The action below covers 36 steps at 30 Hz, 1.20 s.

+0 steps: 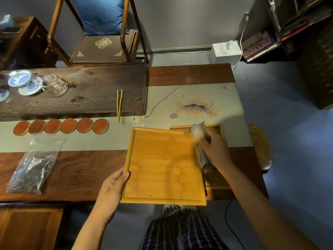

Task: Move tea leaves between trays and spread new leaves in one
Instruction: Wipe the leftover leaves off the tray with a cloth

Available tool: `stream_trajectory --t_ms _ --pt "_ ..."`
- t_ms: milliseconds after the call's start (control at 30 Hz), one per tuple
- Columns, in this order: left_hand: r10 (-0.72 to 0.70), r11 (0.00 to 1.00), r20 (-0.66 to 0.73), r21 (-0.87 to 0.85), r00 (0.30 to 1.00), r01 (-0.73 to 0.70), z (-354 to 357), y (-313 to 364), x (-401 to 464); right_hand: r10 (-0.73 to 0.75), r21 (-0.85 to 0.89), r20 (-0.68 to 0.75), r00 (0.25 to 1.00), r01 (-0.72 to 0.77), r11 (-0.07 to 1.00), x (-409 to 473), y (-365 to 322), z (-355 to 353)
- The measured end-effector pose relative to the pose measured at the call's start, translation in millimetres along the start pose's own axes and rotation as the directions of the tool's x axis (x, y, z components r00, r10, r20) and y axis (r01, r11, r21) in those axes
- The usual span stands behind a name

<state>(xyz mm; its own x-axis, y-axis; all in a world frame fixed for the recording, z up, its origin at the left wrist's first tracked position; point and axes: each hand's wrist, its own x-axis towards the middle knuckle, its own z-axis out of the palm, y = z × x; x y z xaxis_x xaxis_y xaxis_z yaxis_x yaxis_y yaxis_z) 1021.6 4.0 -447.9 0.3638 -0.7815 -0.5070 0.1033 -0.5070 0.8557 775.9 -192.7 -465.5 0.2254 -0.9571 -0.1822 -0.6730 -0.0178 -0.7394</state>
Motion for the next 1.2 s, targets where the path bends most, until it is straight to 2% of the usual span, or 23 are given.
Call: stream_trajectory --t_ms 167,333,467,600,700,767,900,1000,1200 --pt "-0.003 1.000 0.008 -0.019 1.000 0.003 -1.9 2.8 -0.1 0.168 0.328 0.014 0.986 -0.163 0.930 -5.3 20.6 -19.0" --pt "0.007 0.999 0.009 -0.042 1.000 -0.006 -4.3 -0.7 1.3 0.219 0.471 0.046 0.975 -0.215 0.856 8.3 20.5 -29.1" --pt "0.006 0.998 0.008 -0.060 1.000 -0.005 -4.2 -4.0 4.4 0.076 0.374 0.035 0.996 -0.084 0.924 40.0 1.8 -32.2" --pt "-0.009 0.996 -0.001 -0.086 1.000 0.009 -5.0 -5.6 9.0 -0.111 0.155 0.087 0.990 0.097 0.983 96.9 -25.8 -18.1" --pt "-0.020 0.996 -0.025 -0.089 0.999 0.017 -9.0 -8.5 12.7 -0.216 0.112 0.168 0.962 0.199 0.974 139.7 -39.3 0.9" --pt "-0.030 0.995 -0.048 -0.099 0.998 0.025 -13.1 -11.3 14.7 -0.260 -0.030 0.234 0.937 0.275 0.961 164.0 -43.0 14.8" --pt "-0.046 0.988 -0.073 -0.150 0.996 0.034 -21.5 -16.1 16.3 -0.318 -0.269 0.388 0.865 0.436 0.859 192.6 -43.3 43.0" --pt "-0.066 0.979 -0.105 -0.199 0.992 0.044 -26.5 -19.9 17.3 -0.308 -0.323 0.429 0.849 0.463 0.825 195.9 -30.9 58.4" --pt "-0.072 0.977 -0.133 -0.211 0.989 0.042 -33.6 -27.6 23.2 -0.254 -0.256 0.414 0.874 0.380 0.889 192.0 -0.5 70.6"
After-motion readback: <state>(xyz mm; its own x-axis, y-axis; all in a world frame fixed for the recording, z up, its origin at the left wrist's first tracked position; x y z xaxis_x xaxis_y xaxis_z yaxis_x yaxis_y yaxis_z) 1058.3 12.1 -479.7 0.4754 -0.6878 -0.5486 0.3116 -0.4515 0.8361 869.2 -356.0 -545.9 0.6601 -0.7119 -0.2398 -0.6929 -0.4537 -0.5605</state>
